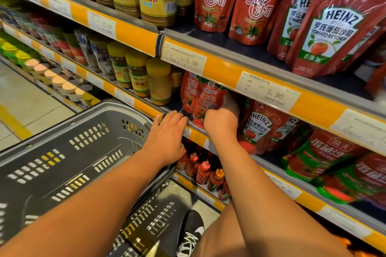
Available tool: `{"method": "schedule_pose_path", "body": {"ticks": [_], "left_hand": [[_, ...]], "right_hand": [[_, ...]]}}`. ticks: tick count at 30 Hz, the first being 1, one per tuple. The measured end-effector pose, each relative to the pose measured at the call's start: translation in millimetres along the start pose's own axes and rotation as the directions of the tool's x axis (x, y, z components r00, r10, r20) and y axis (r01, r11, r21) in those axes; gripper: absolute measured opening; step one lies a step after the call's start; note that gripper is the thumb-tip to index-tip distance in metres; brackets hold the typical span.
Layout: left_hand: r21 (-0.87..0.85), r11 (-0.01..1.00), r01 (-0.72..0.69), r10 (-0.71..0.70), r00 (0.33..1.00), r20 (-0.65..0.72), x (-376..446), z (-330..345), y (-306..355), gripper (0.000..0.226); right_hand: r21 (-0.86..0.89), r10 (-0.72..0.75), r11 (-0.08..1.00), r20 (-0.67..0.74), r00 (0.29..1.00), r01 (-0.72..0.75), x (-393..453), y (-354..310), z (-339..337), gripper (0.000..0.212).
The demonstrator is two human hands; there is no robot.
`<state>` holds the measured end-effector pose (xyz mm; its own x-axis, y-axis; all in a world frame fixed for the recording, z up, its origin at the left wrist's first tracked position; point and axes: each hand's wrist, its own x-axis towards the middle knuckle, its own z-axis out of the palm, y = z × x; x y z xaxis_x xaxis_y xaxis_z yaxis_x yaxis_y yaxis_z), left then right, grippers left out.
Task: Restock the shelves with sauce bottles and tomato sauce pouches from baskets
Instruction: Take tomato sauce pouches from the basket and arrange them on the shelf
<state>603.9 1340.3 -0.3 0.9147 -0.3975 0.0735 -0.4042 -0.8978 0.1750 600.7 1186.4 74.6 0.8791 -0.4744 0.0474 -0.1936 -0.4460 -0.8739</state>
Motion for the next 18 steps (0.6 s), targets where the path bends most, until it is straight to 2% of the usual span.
{"method": "schedule_pose_path", "body": {"ticks": [5,11,15,18], "left_hand": [[0.017,1.000,0.020,-0.020,1.000,0.023,1.3,-1.1,2.3,0.084],[-0.027,0.998,0.057,-0.053,0.989,0.137,1.9,-17.8,8.5,0.084],[-0.083,0.993,0.084,-0.079,0.995,0.053,-9.1,-34.6,16.1,0.081],[-0.123,0.990,0.072,-0.078,0.996,-0.045,-24.1,-45.4,23.5,0.070]], "right_hand": [[-0.028,-0.002,1.000,0.000,1.000,0.002,-4.1,-2.4,1.7,0.039],[-0.120,-0.015,0.992,0.087,0.996,0.025,-16.5,-1.9,-9.5,0.042],[-0.104,-0.039,0.993,0.106,0.994,0.050,-31.8,-7.0,-24.5,0.061],[-0.140,0.001,0.990,0.153,0.988,0.021,-42.5,-4.2,-38.3,0.059]]}}
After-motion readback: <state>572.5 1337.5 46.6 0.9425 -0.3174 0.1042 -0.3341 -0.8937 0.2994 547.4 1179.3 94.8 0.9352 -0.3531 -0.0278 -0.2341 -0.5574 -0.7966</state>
